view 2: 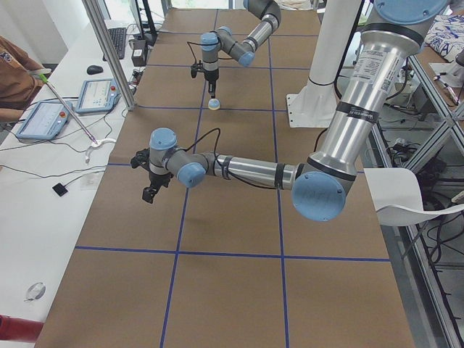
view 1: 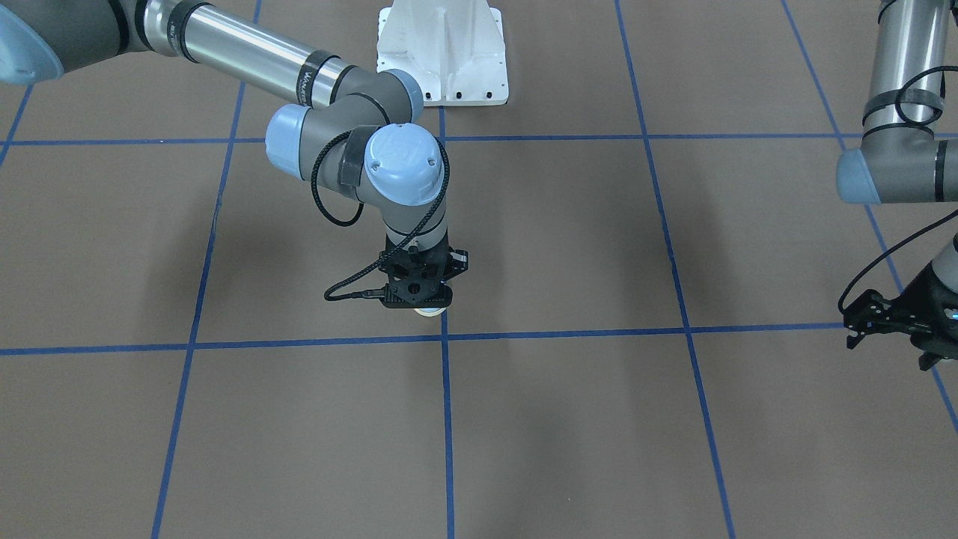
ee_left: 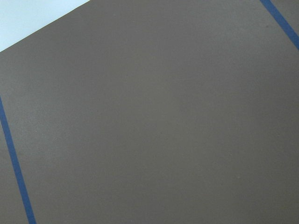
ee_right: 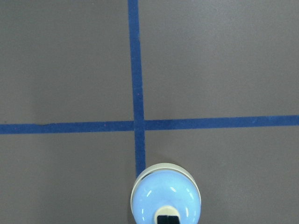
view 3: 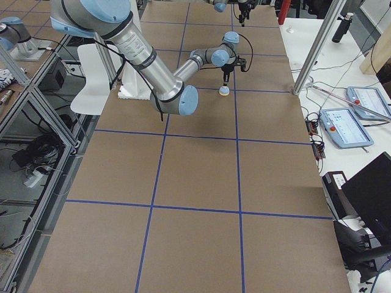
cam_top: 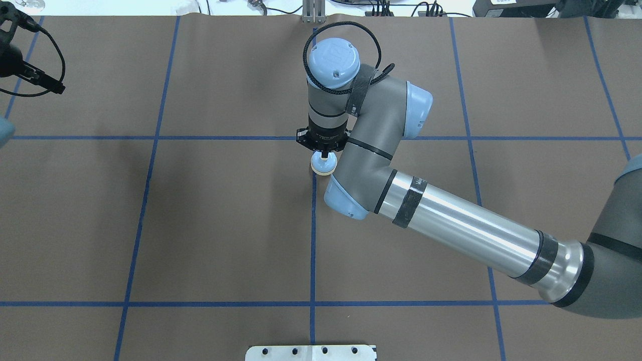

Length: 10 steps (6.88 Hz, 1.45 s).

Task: Place and press bell with both arms

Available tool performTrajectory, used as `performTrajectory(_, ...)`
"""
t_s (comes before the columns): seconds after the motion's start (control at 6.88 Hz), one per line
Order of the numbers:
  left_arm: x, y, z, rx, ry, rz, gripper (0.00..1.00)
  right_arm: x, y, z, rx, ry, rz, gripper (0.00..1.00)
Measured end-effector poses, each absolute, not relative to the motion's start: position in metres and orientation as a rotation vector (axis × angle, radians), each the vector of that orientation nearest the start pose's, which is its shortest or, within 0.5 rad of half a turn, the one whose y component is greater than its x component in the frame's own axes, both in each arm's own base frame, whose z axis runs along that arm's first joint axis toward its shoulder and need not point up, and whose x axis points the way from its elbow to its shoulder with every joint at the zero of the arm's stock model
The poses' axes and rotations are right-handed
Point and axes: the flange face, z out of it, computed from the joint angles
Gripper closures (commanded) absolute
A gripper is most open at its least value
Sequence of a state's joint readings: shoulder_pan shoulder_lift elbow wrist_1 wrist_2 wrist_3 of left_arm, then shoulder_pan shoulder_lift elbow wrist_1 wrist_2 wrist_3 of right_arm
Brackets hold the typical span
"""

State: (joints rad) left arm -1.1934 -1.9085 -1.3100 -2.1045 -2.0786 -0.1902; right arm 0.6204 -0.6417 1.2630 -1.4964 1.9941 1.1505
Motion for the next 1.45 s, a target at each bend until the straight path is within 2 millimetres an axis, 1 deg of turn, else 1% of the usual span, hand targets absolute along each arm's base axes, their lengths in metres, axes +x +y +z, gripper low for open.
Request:
performTrajectory(0.29,0.166,-0.648,0.548,0.438,0.642,0.334,0.00,-0.599,-0.531,0.204,-0.020,-0.781,0.037,1.00)
performTrajectory(0.58,0.166,-0.647,0.548,0.438,0.642,0.334,0.00,-0.599,-0.531,0.203,-0.022,-0.783,0.038,1.00)
performTrajectory(0.73,0.166,-0.647,0.549,0.437,0.642,0.334,0.00,-0.588,-0.539,0.192,-0.019,-0.804,0.047,0.02)
performTrajectory(0.87,0.166,-0.647,0.549,0.437,0.642,0.334,0.00,-0.567,-0.552,0.182,-0.031,-0.836,0.061,0.00)
performTrajectory(1.02,0.165,-0.647,0.549,0.436,0.642,0.332,0.00,-0.536,-0.559,0.177,-0.043,-0.860,0.073,0.00)
performTrajectory(1.16,0.161,-0.648,0.549,0.434,0.643,0.329,0.00,-0.499,-0.556,0.184,-0.040,-0.864,0.084,0.00)
performTrajectory(1.31,0.145,-0.648,0.554,0.427,0.644,0.335,0.00,-0.454,-0.548,0.204,-0.017,-0.859,0.072,0.00)
performTrajectory(1.45,0.114,-0.648,0.563,0.413,0.639,0.353,0.00,-0.406,-0.540,0.234,0.028,-0.849,0.021,0.00)
